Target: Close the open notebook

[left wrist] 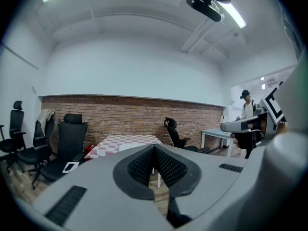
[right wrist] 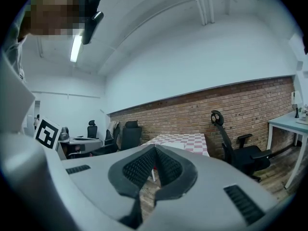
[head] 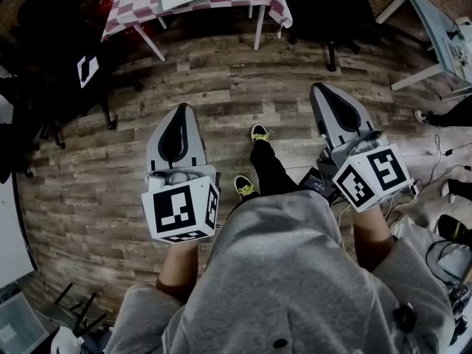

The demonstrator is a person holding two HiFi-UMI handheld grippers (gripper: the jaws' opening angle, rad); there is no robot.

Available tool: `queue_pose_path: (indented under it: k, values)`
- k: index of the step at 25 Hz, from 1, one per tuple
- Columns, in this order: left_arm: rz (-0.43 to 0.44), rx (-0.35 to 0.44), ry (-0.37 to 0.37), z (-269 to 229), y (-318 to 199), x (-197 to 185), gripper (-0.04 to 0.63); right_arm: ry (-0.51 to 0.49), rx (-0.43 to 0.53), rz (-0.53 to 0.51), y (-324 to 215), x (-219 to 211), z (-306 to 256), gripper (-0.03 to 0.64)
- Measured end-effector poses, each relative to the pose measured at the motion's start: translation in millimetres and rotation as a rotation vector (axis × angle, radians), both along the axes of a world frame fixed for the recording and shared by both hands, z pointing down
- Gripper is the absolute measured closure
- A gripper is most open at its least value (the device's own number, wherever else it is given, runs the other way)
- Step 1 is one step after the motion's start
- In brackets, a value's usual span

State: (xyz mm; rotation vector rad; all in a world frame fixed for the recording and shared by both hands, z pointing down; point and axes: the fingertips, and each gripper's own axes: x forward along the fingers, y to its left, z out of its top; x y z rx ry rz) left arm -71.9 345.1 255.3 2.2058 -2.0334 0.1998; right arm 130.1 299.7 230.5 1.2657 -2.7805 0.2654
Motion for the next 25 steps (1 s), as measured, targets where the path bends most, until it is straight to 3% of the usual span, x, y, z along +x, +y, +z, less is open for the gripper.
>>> queue_pose_path:
  k: [12,25]
  values:
    - [0.005,0.006,-0.029,-1.2,-24.5,-0.9,0.592,-0.025,0.01,-0.005,-28.8,-3.8,5.8,0.592]
    - [0.011,-0.026,-0.031,10.9,-105.0,-7.9,0.592,-0.016,-0.017,-0.016,-109.1,-14.4,21.8,0.592]
